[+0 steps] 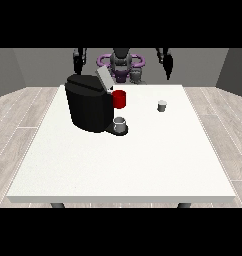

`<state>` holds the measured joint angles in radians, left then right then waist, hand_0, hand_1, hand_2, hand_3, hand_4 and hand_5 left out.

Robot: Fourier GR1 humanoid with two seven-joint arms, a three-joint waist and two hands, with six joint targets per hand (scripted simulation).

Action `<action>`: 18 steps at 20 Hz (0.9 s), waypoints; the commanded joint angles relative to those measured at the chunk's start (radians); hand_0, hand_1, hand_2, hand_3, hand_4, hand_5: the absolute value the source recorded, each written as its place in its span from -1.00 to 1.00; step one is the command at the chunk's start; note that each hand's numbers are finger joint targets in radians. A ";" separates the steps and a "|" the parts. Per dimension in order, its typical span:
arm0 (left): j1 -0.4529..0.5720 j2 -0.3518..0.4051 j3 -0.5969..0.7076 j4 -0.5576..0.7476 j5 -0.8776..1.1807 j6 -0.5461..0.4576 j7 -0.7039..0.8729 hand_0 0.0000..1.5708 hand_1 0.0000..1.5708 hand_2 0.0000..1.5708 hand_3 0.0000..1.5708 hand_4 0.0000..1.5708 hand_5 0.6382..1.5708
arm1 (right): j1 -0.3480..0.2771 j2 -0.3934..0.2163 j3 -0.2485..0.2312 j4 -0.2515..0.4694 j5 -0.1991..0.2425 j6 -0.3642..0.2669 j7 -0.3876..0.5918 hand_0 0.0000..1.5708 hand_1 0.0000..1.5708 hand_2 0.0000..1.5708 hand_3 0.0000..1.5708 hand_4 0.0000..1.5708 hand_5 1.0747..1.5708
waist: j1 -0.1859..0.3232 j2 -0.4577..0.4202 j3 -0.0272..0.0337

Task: Insert the coffee pod into the coffee machine and close the lid

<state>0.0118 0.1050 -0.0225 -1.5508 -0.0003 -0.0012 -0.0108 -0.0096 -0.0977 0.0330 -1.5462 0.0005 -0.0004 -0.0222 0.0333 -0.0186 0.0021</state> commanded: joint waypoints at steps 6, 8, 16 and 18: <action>0.065 0.061 0.058 -0.035 0.102 -0.160 -0.142 -1.00 -1.00 -1.00 -1.00 -0.66 1.00 | 0.072 -0.027 -0.043 0.010 -0.043 0.048 0.050 -1.00 -1.00 -1.00 -1.00 -0.84 1.00 | -0.018 -0.063 -0.0022; 0.097 0.102 0.047 0.014 0.013 -0.150 -0.228 -1.00 -1.00 -1.00 -1.00 -0.60 1.00 | 0.065 0.090 -0.075 -0.006 -0.001 -0.134 -0.063 -1.00 -1.00 -1.00 -1.00 -0.86 1.00 | -0.043 -0.056 -0.0023; -0.162 0.222 0.162 0.163 -0.016 -0.146 -0.090 -1.00 -1.00 -1.00 -1.00 -1.00 1.00 | -0.032 0.064 -0.050 -0.050 -0.011 -0.104 -0.017 -1.00 -1.00 -1.00 -1.00 -0.78 1.00 | -0.137 0.055 -0.0023; -0.154 0.210 0.142 0.181 -0.019 -0.161 -0.049 -1.00 -1.00 -1.00 -1.00 -1.00 1.00 | 0.024 0.091 -0.048 -0.007 -0.012 -0.097 -0.144 -1.00 -1.00 -1.00 -1.00 -0.77 1.00 | -0.131 0.057 -0.0019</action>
<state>-0.0877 0.3023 0.1145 -1.4209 -0.0077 -0.1555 -0.1287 -0.0044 -0.0260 -0.0268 -1.5646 -0.0165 -0.0983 -0.1055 -0.0734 0.0199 -0.0001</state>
